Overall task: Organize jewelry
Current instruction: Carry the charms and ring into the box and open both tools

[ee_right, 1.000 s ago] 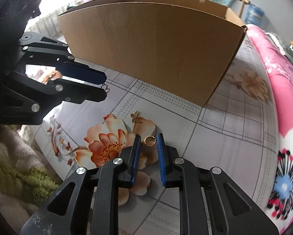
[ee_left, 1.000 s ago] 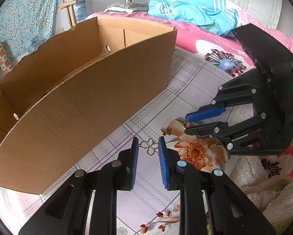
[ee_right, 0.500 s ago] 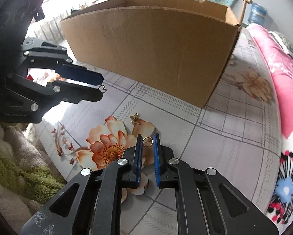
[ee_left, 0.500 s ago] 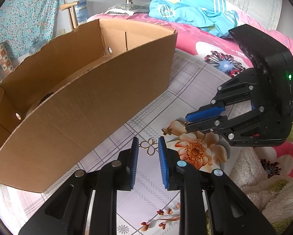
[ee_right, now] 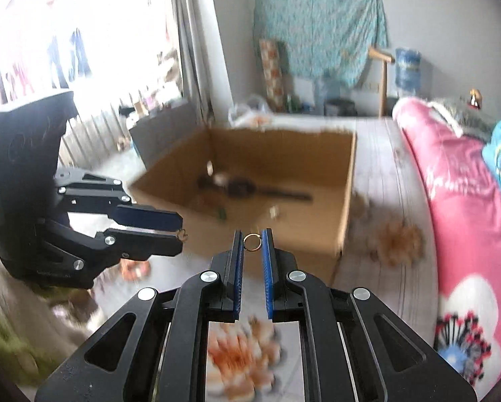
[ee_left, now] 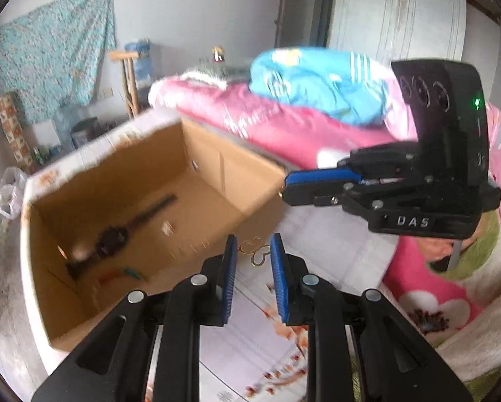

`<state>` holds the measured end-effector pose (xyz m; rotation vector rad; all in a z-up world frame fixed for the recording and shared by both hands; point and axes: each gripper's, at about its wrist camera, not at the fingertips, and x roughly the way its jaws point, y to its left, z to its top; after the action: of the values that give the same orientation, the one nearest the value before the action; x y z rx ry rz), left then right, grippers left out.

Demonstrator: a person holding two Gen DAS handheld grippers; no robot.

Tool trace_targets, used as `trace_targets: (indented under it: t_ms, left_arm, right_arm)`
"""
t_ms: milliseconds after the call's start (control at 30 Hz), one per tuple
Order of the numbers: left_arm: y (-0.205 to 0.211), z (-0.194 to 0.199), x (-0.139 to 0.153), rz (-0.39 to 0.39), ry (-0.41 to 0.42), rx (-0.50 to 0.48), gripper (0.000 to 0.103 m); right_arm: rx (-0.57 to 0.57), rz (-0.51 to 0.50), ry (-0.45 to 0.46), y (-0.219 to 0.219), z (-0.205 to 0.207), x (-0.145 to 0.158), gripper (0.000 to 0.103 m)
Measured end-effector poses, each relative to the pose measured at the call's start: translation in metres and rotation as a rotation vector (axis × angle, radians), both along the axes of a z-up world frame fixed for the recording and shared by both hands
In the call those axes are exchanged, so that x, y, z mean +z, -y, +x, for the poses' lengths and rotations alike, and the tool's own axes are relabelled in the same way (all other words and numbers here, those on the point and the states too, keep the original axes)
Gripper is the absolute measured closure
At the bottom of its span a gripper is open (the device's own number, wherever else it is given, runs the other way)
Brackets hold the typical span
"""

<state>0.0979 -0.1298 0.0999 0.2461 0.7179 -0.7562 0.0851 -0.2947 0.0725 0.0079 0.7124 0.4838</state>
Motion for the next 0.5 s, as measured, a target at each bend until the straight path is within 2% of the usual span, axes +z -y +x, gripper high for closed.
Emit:
trace_targets:
  t_ms: [100, 300, 367, 433, 500]
  left_arm:
    - [-0.004, 0.025, 0.007, 0.030, 0.023, 0.045, 0.083]
    - [-0.006, 0.103, -0.021, 0.134, -0.103, 0.158, 0.083]
    - [-0.007, 0.127, -0.033, 0.135, -0.175, 0.182, 0.083]
    - [-0.009, 0.141, -0.037, 0.132, -0.200, 0.200, 0.083]
    - [-0.012, 0.151, -0.041, 0.141, -0.220, 0.228, 0.083]
  right_arm:
    - [0.000, -0.012, 0.019, -0.009, 0.023, 0.006, 0.094]
    - [-0.025, -0.132, -0.127, -0.026, 0.091, -0.022, 0.094]
    - [-0.030, -0.153, -0.171, -0.031, 0.107, -0.033, 0.093]
    - [-0.040, -0.163, -0.206, -0.031, 0.118, -0.039, 0.092]
    - [-0.051, -0.162, -0.189, -0.029, 0.122, -0.035, 0.090]
